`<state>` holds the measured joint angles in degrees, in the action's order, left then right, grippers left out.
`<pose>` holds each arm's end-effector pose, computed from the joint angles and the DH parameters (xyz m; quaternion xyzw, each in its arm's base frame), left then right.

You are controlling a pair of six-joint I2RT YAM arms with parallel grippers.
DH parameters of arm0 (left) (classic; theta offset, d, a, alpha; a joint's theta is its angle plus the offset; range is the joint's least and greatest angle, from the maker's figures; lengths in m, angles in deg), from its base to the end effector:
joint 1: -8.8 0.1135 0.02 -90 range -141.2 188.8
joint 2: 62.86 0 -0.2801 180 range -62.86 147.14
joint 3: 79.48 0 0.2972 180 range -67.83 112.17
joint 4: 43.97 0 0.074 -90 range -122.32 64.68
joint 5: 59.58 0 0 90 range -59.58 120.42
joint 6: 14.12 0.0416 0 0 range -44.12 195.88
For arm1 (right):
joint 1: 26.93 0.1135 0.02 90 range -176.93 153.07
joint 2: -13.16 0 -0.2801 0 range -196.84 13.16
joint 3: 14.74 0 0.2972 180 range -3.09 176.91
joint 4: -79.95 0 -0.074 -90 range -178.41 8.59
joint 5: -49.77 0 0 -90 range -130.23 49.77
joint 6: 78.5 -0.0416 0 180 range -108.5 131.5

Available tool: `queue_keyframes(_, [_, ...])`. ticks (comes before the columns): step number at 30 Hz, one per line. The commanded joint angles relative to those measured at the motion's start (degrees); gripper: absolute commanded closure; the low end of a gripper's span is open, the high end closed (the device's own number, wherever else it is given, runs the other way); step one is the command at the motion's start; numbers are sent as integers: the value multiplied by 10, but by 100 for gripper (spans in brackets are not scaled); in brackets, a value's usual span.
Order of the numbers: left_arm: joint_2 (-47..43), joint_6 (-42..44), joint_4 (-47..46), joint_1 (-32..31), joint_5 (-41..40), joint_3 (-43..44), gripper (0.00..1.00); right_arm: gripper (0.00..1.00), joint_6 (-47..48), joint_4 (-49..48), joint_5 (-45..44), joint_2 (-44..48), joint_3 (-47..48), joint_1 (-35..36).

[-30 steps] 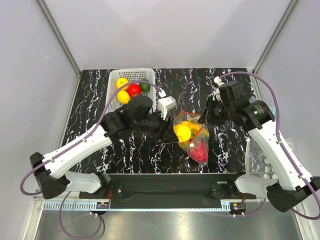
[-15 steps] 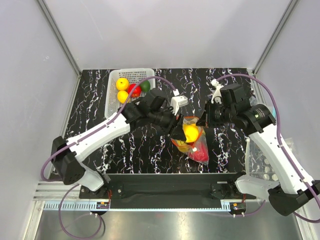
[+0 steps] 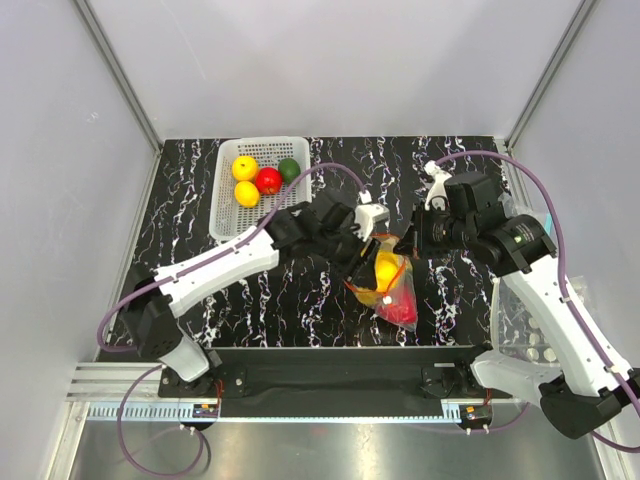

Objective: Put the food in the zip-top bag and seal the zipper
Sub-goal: Place the fake fruit in the zipper food storage bag.

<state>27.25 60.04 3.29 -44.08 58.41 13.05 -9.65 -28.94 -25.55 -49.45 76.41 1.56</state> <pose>0.2234 -0.3275 0.3281 0.3726 0.8200 -0.3946 0.1815 0.2027 0.1220 0.4269 -0.1094 0.9029 0.2736 0.3129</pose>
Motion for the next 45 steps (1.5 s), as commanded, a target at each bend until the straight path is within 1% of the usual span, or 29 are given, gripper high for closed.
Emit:
queue_keyframes(1, [18,-2,2,-40,-56,46,51,100,1,-48,17,16,6,1])
queue_keyframes(2, [22,2,8,-50,-64,53,34,100,1,-49,17,16,7,1])
queue_keyframes(4, [24,3,17,-51,-79,63,16,100,-4,-50,12,19,6,1])
queue_keyframes(5, [18,5,17,-51,-85,60,4,100,-5,-49,6,24,6,2])
queue_keyframes(6, [-1,5,16,-51,-93,56,2,100,-5,-48,4,26,5,1])
queue_keyframes(9, [-46,1,14,-49,-121,42,1,100,-6,-44,-5,31,4,2])
queue_keyframes(16, [-119,-7,60,-50,-167,34,1,100,-13,-45,-16,37,-8,2])
queue_keyframes(17, [-145,-7,58,-50,-180,17,1,100,-14,-47,-19,41,-9,1])
queue_keyframes(18, [-158,-8,50,-48,-211,8,1,100,-15,-46,-20,42,-11,1])
queue_keyframes(20, [-192,-15,38,-15,-220,-26,1,100,-19,-50,-24,45,-12,1])
queue_keyframes(21, [-198,-16,28,7,-186,-36,1,100,-20,-49,-24,46,-12,1])
queue_keyframes(22, [-201,-10,27,55,-168,-41,1,100,-20,-51,-25,47,-13,0])
queue_keyframes(23, [-200,-3,30,76,-159,-42,1,100,-21,-51,-25,50,-14,1])
queue_keyframes(24, [-198,1,36,97,-179,-41,1,100,-21,-51,-25,50,-15,1])
queue_keyframes(25, [-195,9,35,134,-196,-42,1,100,-21,-51,-25,51,-15,1])
queue_keyframes(26, [-188,12,31,151,-216,-42,1,100,-23,-51,-25,52,-16,1])
queue_keyframes(27, [-185,15,14,168,-258,-46,1,100,-23,-52,-24,52,-16,2])
queue_keyframes(28, [-180,13,3,204,-277,-49,1,100,-23,-53,-23,53,-16,1])
queue_keyframes(29, [-166,9,-10,223,-296,-53,1,100,-25,-54,-23,53,-15,1])
queue_keyframes(30, [-158,-1,-29,246,-301,-56,1,100,-25,-54,-23,52,-15,1])
queue_keyframes(31, [-149,-36,-38,295,-288,-58,1,100,-27,-54,-20,52,-15,1])
queue_keyframes(32, [-132,-52,-52,316,-270,-62,1,100,-27,-58,-18,54,-15,1])
queue_keyframes(33, [-126,-67,-96,333,-252,-70,1,100,-28,-58,-17,53,-14,1])
queue_keyframes(34, [-120,-92,-119,355,-255,-86,1,100,-28,-58,-15,54,-14,1])
queue_keyframes(35, [-106,-101,-141,362,-267,-93,1,100,-29,-60,-13,54,-13,1])
queue_keyframes(36, [-94,-107,-172,367,-302,-96,1,100,-29,-61,-11,56,-12,1])
queue_keyframes(40, [0,-117,-149,408,-326,-22,1,100,-32,-63,3,58,-10,1])
queue_keyframes(41, [38,-119,-142,414,-325,12,1,100,-31,-61,4,59,-9,1])
queue_keyframes(45, [124,-124,-119,427,-344,90,1,100,-30,-65,4,68,-11,1])
